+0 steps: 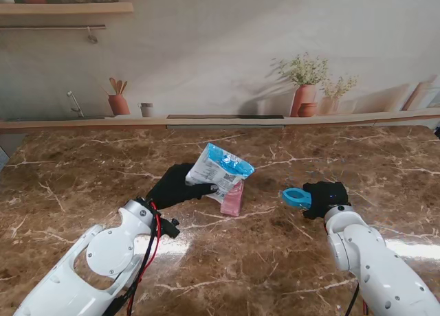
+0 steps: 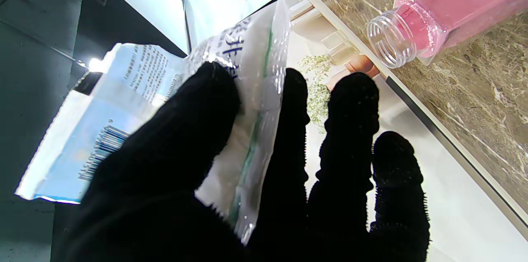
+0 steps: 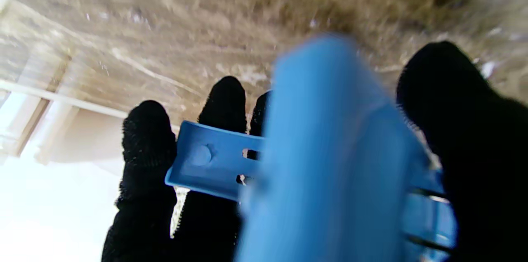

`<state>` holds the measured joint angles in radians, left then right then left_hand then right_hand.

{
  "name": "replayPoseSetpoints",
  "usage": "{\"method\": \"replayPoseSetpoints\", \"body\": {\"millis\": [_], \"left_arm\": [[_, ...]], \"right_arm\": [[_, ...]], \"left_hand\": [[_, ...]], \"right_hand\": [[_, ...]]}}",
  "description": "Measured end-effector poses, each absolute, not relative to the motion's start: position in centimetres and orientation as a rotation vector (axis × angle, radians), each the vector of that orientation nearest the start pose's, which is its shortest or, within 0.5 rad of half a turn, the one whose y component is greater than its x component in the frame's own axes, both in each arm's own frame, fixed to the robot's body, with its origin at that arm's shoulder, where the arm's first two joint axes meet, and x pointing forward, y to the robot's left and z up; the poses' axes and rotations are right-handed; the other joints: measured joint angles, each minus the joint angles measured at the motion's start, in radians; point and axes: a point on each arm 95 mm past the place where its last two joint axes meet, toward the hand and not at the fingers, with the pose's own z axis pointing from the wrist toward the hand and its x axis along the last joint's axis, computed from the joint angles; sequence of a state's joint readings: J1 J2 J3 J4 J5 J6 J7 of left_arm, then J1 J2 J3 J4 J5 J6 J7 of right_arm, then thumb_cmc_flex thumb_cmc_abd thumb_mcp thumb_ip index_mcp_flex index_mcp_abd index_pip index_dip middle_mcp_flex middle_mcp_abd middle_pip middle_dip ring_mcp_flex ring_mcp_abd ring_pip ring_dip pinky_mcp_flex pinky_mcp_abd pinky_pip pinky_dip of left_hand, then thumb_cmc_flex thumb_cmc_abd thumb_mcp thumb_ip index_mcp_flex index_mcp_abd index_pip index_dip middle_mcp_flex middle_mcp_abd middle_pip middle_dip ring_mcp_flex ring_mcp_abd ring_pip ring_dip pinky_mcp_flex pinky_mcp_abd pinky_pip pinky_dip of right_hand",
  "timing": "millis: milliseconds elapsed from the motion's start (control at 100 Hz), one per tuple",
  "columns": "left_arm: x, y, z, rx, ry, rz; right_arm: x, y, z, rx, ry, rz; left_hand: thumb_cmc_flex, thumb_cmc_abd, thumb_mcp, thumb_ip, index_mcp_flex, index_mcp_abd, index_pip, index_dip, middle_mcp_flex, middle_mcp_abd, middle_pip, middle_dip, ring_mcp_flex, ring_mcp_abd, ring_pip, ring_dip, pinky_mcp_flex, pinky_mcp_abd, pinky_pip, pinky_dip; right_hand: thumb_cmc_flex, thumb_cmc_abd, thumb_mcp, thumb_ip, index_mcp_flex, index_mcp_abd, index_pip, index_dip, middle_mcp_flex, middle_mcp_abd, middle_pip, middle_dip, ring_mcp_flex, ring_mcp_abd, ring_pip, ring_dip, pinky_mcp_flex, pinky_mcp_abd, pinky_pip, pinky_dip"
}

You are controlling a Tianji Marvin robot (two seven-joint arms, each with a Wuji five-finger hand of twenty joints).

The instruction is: Fill the seasoning bottle

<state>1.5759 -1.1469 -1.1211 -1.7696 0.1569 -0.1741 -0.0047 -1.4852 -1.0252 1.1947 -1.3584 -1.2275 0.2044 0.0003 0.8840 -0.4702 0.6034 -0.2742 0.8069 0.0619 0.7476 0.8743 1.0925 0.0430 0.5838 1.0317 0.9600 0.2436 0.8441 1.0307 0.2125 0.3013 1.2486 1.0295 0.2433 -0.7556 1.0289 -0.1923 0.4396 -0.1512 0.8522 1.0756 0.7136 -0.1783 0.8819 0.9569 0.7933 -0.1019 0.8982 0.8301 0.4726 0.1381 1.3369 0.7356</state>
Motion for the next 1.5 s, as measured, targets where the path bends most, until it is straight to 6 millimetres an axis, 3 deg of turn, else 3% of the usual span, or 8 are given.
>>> {"method": "replayPoseSetpoints", "body": {"millis": [150, 210, 270, 410, 780, 980, 1390, 1500], "left_arm": [[37.3, -8.2, -26.8, -1.759, 1.102, -2.397], [37.3, -8.2, -26.8, -1.761, 1.102, -2.395], [37.3, -8.1, -26.8, -1.763, 1.102, -2.393], [37.3, -8.1, -26.9, -1.768, 1.106, -2.388], [37.4, -8.5, -27.3, -1.779, 1.123, -2.380], [37.4, -8.6, -27.4, -1.774, 1.130, -2.377], [37.5, -8.6, -27.6, -1.781, 1.137, -2.367], [37.5, -8.6, -27.7, -1.780, 1.142, -2.365]], "right_arm": [[41.6, -9.2, -37.4, 1.234, 1.549, 0.885], [41.3, -9.2, -37.0, 1.254, 1.548, 0.894], [41.0, -8.9, -36.4, 1.262, 1.544, 0.911], [40.1, -7.7, -34.3, 1.262, 1.487, 1.005], [36.6, -2.5, -27.2, 1.116, 1.338, 1.292], [36.0, -1.5, -25.8, 1.102, 1.283, 1.385], [33.9, 2.6, -23.4, 1.058, 1.113, 1.746], [33.7, 3.6, -22.8, 1.045, 1.091, 1.825]], "left_hand": [[0.000, 0.000, 0.000, 0.000, 0.000, 0.000, 0.000, 0.000, 0.000, 0.000, 0.000, 0.000, 0.000, 0.000, 0.000, 0.000, 0.000, -0.001, 0.000, 0.000], [0.000, 0.000, 0.000, 0.000, 0.000, 0.000, 0.000, 0.000, 0.000, 0.000, 0.000, 0.000, 0.000, 0.000, 0.000, 0.000, 0.000, -0.001, 0.000, 0.000], [0.000, 0.000, 0.000, 0.000, 0.000, 0.000, 0.000, 0.000, 0.000, 0.000, 0.000, 0.000, 0.000, 0.000, 0.000, 0.000, 0.000, -0.002, 0.000, 0.000], [0.000, 0.000, 0.000, 0.000, 0.000, 0.000, 0.000, 0.000, 0.000, 0.000, 0.000, 0.000, 0.000, 0.000, 0.000, 0.000, 0.000, -0.002, 0.000, 0.000], [0.000, 0.000, 0.000, 0.000, 0.000, 0.000, 0.016, -0.038, 0.000, 0.000, 0.000, -0.002, 0.000, 0.000, 0.000, 0.000, 0.000, -0.010, 0.000, 0.000], [0.000, 0.000, 0.000, 0.000, 0.000, 0.000, 0.017, -0.039, 0.000, 0.000, 0.000, -0.002, 0.000, 0.000, 0.000, 0.000, 0.000, -0.010, 0.000, 0.000], [0.000, 0.000, 0.000, 0.000, 0.000, 0.000, 0.021, -0.048, 0.000, 0.000, 0.000, -0.008, 0.000, 0.000, 0.000, 0.000, 0.001, -0.010, 0.000, 0.000], [0.000, 0.000, 0.000, 0.000, 0.000, 0.000, 0.021, -0.050, 0.000, 0.000, 0.000, -0.009, 0.000, 0.000, 0.000, 0.000, 0.001, -0.010, 0.000, 0.000]], "right_hand": [[-0.034, 0.107, -0.110, 0.030, -0.142, 0.185, -0.343, -0.230, -0.236, 0.080, -0.232, -0.236, -0.212, 0.052, -0.323, -0.216, -0.160, -0.052, -0.256, -0.059], [-0.033, 0.204, -0.247, 0.061, -0.155, 0.221, -0.485, -0.303, -0.290, 0.112, -0.331, -0.339, -0.288, 0.081, -0.443, -0.313, -0.229, -0.052, -0.379, -0.085], [-0.100, 0.213, -0.280, 0.113, -0.167, 0.235, -0.545, -0.329, -0.338, 0.133, -0.405, -0.409, -0.364, 0.088, -0.531, -0.365, -0.302, -0.048, -0.494, -0.102], [-0.121, 0.189, -0.248, 0.114, -0.177, 0.242, -0.602, -0.350, -0.359, 0.148, -0.471, -0.456, -0.426, 0.092, -0.596, -0.380, -0.354, -0.049, -0.592, -0.122], [-0.146, 0.180, -0.242, 0.114, -0.173, 0.243, -0.628, -0.375, -0.333, 0.154, -0.526, -0.479, -0.392, 0.105, -0.616, -0.405, -0.314, -0.051, -0.620, -0.122], [-0.146, 0.179, -0.242, 0.114, -0.160, 0.243, -0.628, -0.377, -0.322, 0.156, -0.539, -0.481, -0.392, 0.105, -0.627, -0.415, -0.301, -0.052, -0.620, -0.122], [-0.127, 0.132, -0.245, 0.114, -0.119, 0.265, -0.598, -0.388, -0.244, 0.167, -0.515, -0.492, -0.113, 0.124, -0.549, -0.399, -0.091, -0.049, -0.462, -0.065], [-0.018, 0.124, -0.298, 0.118, -0.044, 0.228, -0.536, -0.372, -0.119, 0.148, -0.457, -0.463, 0.011, 0.079, -0.449, -0.312, 0.003, -0.050, -0.361, -0.062]]}}
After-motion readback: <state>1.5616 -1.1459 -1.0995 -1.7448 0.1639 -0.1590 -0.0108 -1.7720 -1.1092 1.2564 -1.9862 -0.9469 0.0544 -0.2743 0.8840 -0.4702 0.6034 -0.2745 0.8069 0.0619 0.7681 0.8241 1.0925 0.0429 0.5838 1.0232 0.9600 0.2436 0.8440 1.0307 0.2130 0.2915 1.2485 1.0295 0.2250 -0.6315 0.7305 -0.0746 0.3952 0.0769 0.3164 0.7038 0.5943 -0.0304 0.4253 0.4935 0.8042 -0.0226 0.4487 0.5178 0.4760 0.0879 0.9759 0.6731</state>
